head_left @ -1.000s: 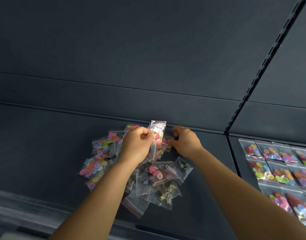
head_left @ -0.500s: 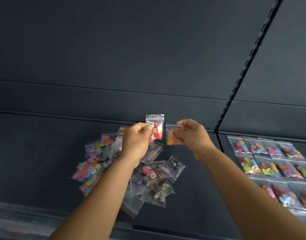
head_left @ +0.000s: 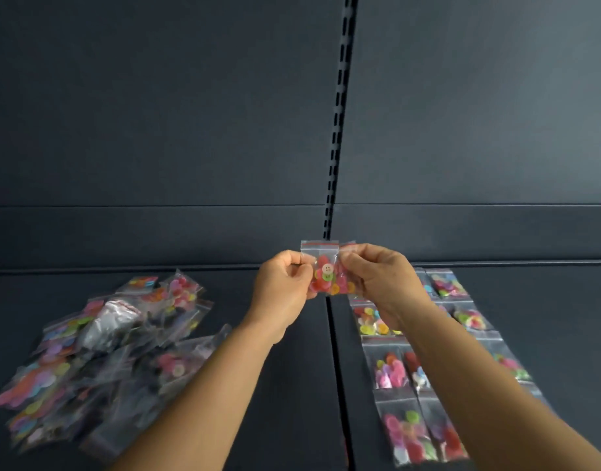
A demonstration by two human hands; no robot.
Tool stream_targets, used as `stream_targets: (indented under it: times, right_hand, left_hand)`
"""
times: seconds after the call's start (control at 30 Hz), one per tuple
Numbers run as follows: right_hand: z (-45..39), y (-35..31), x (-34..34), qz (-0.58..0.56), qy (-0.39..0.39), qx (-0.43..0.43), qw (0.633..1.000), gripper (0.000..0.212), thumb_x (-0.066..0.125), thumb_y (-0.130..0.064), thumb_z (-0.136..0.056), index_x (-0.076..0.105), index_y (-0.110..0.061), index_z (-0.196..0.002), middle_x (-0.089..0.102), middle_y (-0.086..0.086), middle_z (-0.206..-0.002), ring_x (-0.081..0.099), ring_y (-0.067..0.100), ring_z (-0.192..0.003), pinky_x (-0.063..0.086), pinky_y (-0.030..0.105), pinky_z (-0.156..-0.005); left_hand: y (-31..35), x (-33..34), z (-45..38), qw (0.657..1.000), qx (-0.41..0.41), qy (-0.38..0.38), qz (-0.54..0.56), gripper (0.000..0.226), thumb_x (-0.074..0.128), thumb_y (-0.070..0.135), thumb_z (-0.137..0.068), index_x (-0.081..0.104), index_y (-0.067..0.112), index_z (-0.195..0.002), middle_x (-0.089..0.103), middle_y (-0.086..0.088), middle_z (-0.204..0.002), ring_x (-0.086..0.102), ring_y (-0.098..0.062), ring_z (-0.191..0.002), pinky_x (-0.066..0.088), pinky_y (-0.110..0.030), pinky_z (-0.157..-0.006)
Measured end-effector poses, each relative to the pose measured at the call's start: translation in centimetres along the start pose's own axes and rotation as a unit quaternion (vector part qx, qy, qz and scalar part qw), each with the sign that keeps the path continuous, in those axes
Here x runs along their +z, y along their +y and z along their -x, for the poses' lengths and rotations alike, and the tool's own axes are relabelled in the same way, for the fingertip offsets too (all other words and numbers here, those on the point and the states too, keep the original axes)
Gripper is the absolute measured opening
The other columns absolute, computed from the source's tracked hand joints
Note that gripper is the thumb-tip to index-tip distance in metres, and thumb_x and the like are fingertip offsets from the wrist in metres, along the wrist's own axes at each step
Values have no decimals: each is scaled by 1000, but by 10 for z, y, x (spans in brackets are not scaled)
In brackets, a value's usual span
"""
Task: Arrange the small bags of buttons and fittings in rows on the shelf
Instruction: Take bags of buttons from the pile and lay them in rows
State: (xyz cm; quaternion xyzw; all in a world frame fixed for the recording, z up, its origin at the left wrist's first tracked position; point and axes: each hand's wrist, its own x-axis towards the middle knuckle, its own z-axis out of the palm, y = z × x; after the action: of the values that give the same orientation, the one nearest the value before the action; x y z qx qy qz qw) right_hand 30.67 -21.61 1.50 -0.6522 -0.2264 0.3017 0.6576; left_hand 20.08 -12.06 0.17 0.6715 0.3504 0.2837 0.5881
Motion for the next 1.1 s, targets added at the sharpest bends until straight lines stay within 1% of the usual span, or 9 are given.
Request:
stream_targets:
  times: [0.1,0.27,0.47,0.53,0.67,0.77,0.93,1.0,1.1]
  right_hand:
    - [-3,-1,-48,37,21,-16,999,17,64,-17,-88,68,-10,-74,67,10,-71,61,20,-64,55,33,-67]
    - [-11,-3,-132,84,44,-21,995,16,65,-16,-87,69,-8,-74,66,8,-68,59,19,-62,55,37,-68]
    - [-21,-3,-211,55,33,14,998,16,62,-18,-90,69,-7,-80,71,9,-73,69,16,-63,58,28,-61]
    - [-27,-3,-234,72,57,11,996,18,59,-19,-92,71,-10,-81,71,7,-72,66,12,-59,56,25,-57]
    - [-42,5,-277,169,117,4,979,21,56,-16,-91,68,-12,-75,61,1,-61,53,6,-48,45,17,-50]
    - [-53,15,-296,216,121,13,969,20,55,-16,-90,69,-16,-74,67,8,-68,57,16,-60,49,30,-62]
    - [-63,28,-301,288,125,6,949,17,53,-15,-88,69,-14,-82,68,3,-70,58,16,-63,46,26,-58]
    - [-65,31,-301,335,127,4,934,19,52,-13,-87,68,-10,-97,70,5,-82,62,22,-78,47,27,-63]
    - [-64,37,-306,417,104,-21,903,36,55,-14,-88,57,-13,-124,63,7,-117,56,27,-110,44,31,-85]
  left_hand:
    - [7,52,6,1000,-5,-13,-15,13,51,10,-95,63,14,-91,71,-2,-86,69,-13,-74,59,-27,-69]
    - [16,135,14,998,-13,-27,-51,13,53,16,-95,65,16,-90,72,-1,-81,70,-19,-73,57,-45,-78]
    - [27,210,15,995,28,7,-98,11,62,27,-88,68,19,-83,70,5,-78,63,-13,-74,52,-30,-70]
    - [28,230,12,992,28,9,-126,13,61,25,-88,68,15,-83,69,3,-77,60,-10,-69,49,-25,-64]
    - [21,259,1,980,17,1,-199,14,57,22,-90,63,13,-80,65,2,-74,58,-16,-69,48,-29,-61]
    - [17,276,-3,965,17,-12,-262,12,55,21,-92,62,12,-87,64,1,-78,57,-15,-70,40,-24,-56]
    - [13,300,-11,946,32,-4,-323,6,55,22,-92,57,16,-92,68,-2,-85,60,-19,-74,45,-28,-61]
    - [14,305,-12,924,50,-7,-380,14,55,23,-93,55,14,-104,67,-7,-90,62,-25,-81,48,-34,-63]
    - [15,304,-8,882,91,-12,-462,35,56,26,-94,47,14,-125,58,-7,-119,57,-27,-107,47,-35,-77]
